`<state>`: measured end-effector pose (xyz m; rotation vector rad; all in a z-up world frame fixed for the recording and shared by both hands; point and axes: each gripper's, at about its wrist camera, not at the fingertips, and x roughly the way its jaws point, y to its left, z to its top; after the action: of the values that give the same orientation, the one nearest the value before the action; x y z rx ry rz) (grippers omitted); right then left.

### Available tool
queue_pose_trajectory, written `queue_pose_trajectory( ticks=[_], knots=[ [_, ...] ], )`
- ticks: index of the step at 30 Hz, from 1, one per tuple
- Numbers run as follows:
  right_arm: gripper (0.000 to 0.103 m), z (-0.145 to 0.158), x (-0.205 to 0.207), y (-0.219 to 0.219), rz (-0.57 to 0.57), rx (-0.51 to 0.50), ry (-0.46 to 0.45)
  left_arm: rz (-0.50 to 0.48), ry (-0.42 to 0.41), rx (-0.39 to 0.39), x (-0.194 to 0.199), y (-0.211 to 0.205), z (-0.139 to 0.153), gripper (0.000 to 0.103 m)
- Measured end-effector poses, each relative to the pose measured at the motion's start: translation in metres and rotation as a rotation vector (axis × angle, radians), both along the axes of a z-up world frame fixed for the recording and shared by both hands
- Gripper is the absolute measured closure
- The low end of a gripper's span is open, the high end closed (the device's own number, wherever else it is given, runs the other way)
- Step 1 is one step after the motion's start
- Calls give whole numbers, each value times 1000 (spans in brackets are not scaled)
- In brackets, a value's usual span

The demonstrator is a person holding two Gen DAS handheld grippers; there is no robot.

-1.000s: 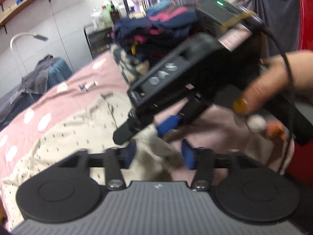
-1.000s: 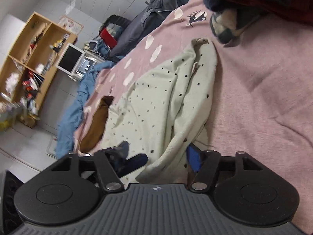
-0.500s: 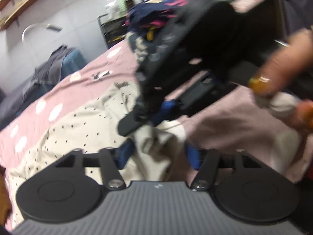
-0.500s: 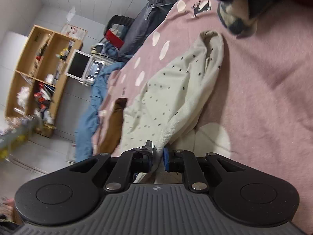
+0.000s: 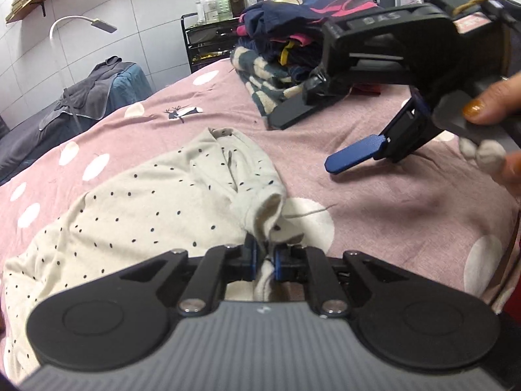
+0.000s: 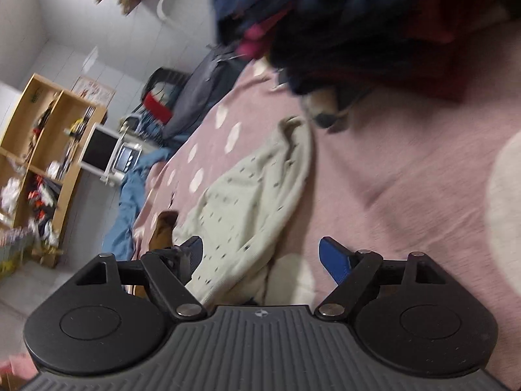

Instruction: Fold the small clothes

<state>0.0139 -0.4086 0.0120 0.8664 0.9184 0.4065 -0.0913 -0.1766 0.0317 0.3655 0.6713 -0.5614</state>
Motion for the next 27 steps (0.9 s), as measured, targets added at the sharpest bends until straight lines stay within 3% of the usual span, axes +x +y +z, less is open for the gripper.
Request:
queue_pose_trajectory(
  ticks=[2,7,11,12,14,16,24,26,27],
  knots=[
    [0,-4,7,0,12,7,10,-5,-2,1,0,0,0,94],
    [0,-2,29,37,91,-134,-48,6,12,-9,2,4,0,94],
    [0,-15,60,56,114,-166,-35,5,29,-10,6,3,-2,94],
    [2,-19,67,58,107,-177,-37,4,33,-10,6,2,-3,94],
    [19,-22,78,60,73,-197,-39,2,34,-9,5,1,-4,93],
    [26,-24,87,60,51,-209,-51,-1,35,-11,5,1,-5,93],
    [31,-23,105,85,72,-386,-142,4,61,-23,14,3,-12,91],
    [47,-25,108,86,78,-414,-154,4,60,-28,15,2,-13,89],
    [50,-26,109,85,84,-424,-156,5,59,-29,16,1,-14,89]
  ],
)
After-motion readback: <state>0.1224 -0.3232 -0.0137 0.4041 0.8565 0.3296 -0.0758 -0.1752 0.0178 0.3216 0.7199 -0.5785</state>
